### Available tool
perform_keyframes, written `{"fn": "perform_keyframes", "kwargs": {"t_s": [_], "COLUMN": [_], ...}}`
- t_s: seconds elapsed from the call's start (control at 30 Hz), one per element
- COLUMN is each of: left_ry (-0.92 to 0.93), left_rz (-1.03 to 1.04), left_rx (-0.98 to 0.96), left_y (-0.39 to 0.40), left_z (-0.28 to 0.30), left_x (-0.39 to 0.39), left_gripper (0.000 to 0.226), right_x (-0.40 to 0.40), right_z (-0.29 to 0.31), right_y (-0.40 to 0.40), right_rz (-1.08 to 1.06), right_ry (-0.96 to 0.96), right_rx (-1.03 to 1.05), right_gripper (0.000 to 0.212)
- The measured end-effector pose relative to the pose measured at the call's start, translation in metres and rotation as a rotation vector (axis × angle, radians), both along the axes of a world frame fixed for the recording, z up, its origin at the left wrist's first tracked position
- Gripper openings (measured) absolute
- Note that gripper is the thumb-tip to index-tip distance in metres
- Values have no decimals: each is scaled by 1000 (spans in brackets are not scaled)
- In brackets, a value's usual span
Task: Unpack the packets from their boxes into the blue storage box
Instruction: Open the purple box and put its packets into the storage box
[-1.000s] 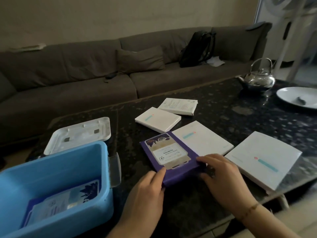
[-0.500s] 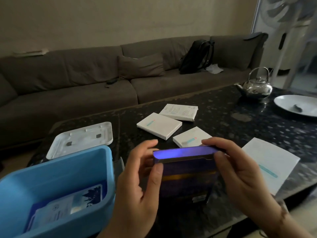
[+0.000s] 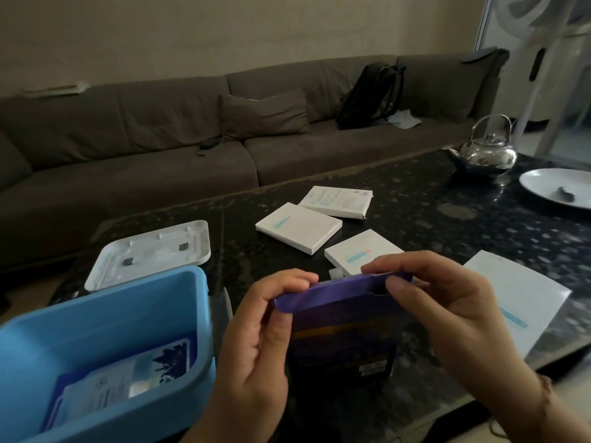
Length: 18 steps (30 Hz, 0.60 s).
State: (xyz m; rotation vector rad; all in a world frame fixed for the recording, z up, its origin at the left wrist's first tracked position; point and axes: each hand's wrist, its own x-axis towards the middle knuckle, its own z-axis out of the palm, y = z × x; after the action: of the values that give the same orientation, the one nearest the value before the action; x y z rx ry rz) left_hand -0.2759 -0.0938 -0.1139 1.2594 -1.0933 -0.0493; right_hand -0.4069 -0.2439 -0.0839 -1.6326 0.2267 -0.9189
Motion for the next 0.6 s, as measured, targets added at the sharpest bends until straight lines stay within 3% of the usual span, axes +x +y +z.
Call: {"fn": "perform_keyframes", "kwargs": {"t_s": [0.07,0.13,0.23,0.43,0.6], "left_ry": [-179,-223,-69,93,9], "left_rz": [69,93,13,42,77], "left_rx": [51,60,33,9,34], "left_y": [1,0,-1,-5,-4], "left_z": [0,0,2,12,13], "left_x": [0,0,-4,-5,-5], "left_gripper": [31,29,25,20,19], "right_x": [-2,-2,-2,-3,-7], "right_z": [0,-2,-3,-3,-6], "right_y": [-2,-3,-3,-2,-9], "right_rz": [19,22,21,22,18], "right_ry": [17,27,26,5,27], "right_rx": [10,-3,-17,-8,-137], "right_gripper": [22,21,21,22,13]}}
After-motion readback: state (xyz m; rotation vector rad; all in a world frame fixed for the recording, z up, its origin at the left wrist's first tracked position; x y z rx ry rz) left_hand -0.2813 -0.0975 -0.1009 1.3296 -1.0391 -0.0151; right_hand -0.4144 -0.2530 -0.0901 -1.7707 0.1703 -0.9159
